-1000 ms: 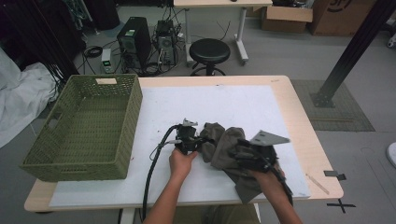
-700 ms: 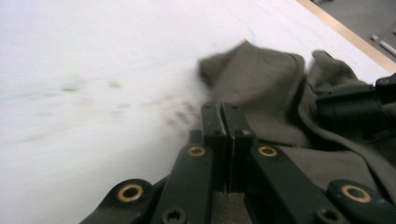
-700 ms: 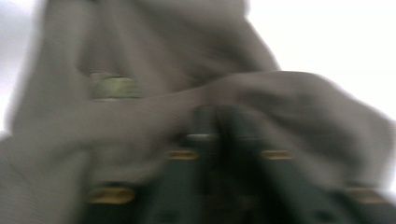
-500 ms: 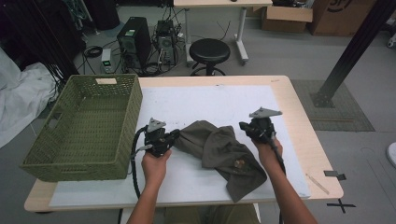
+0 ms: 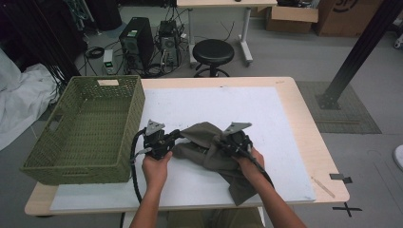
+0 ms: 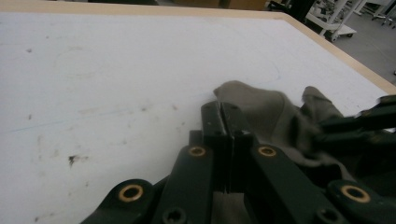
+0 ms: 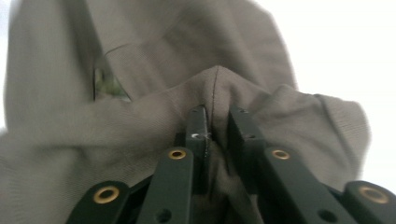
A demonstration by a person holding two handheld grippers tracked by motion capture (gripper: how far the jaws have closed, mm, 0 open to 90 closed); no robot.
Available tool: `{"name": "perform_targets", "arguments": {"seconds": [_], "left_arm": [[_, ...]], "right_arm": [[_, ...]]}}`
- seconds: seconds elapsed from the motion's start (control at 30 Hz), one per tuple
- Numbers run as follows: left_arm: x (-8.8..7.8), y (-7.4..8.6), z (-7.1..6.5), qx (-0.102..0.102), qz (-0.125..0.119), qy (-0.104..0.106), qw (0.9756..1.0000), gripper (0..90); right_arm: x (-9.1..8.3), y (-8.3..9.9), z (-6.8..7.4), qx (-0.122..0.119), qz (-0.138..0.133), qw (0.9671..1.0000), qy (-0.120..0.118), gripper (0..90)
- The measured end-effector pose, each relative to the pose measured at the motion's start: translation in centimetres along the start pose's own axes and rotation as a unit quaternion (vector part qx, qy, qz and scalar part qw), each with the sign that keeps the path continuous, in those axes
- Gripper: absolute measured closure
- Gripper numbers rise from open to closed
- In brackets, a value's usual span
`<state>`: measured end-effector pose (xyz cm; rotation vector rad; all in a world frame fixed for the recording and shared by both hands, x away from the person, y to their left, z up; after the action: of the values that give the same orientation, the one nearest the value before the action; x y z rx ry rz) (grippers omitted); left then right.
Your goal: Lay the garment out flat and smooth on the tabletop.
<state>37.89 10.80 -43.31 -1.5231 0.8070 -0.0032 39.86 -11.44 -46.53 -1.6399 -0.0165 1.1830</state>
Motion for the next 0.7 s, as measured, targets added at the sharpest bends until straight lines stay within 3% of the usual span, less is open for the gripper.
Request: {"name": "perform_targets", "arguments": {"seconds": [0.07,0.1,0.17,0.2,0.23,0.3,0.4,0.5,0.57,0.6,0.63,0.67,0.7], "left_arm": [[-0.3,0.2,0.2,-0.006,0.0,0.003,1.0,89.6],[-0.4,0.3,0.3,-0.002,-0.002,-0.004,1.0,90.0],[-0.7,0.1,0.6,-0.011,-0.015,-0.003,0.9998,90.0],[-0.8,-0.1,0.6,-0.019,-0.027,0.003,0.9994,90.0],[-0.8,-0.2,0.6,-0.022,-0.03,0.005,0.9993,90.0],[-0.6,-0.3,0.4,-0.023,-0.031,0.005,0.9992,89.1],[0.3,0.0,-0.2,-0.018,-0.012,0.009,0.9997,73.6],[1.9,0.8,-0.9,-0.02,0.028,0.028,0.999,57.9],[3.0,1.6,-1.2,-0.011,0.067,0.029,0.9973,51.8],[3.5,2.1,-1.3,-0.003,0.088,0.027,0.9958,51.4],[3.8,2.5,-1.4,0.004,0.105,0.024,0.9941,50.7],[4.1,3.0,-1.4,0.009,0.125,0.023,0.9919,50.7],[4.4,3.6,-1.4,0.019,0.145,0.021,0.989,52.6]], "right_arm": [[-2.0,-0.4,-1.1,0.035,-0.04,0.9984,-0.016,79.7],[-3.3,-0.6,-1.9,0.061,-0.065,0.9954,-0.034,79.4],[-4.9,-0.5,-3.8,0.075,-0.085,0.9935,-0.003,79.3],[-6.2,0.1,-6.7,0.11,-0.096,0.9888,0.032,79.9],[-6.2,0.1,-6.7,0.11,-0.096,0.9888,0.032,79.9],[-6.7,0.7,-9.3,0.133,-0.1,0.9843,0.06,80.0],[-6.7,1.1,-12.4,0.148,-0.098,0.9782,0.108,75.4],[-6.3,1.7,-15.0,0.179,-0.097,0.9675,0.15,63.8],[-6.9,1.9,-15.0,0.202,-0.111,0.9628,0.141,57.9],[-7.3,1.8,-14.5,0.203,-0.118,0.9623,0.137,55.1],[-8.0,1.9,-13.2,0.195,-0.119,0.9664,0.117,48.3],[-8.0,1.9,-13.2,0.195,-0.119,0.9664,0.117,48.3],[-8.6,2.5,-11.1,0.178,-0.103,0.9749,0.085,44.0]]}}
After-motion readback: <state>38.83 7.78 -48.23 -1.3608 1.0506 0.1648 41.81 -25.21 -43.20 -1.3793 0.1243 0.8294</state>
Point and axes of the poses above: each handheld gripper's, and its own axes: x roughly forward along the jaws, y roughly out of its underside, z roughly to its left, the point moved 6 cm from there along x, roughly forward along the jaws, and after that the axes turned 6 degrees about x, right-handed, at the moved point
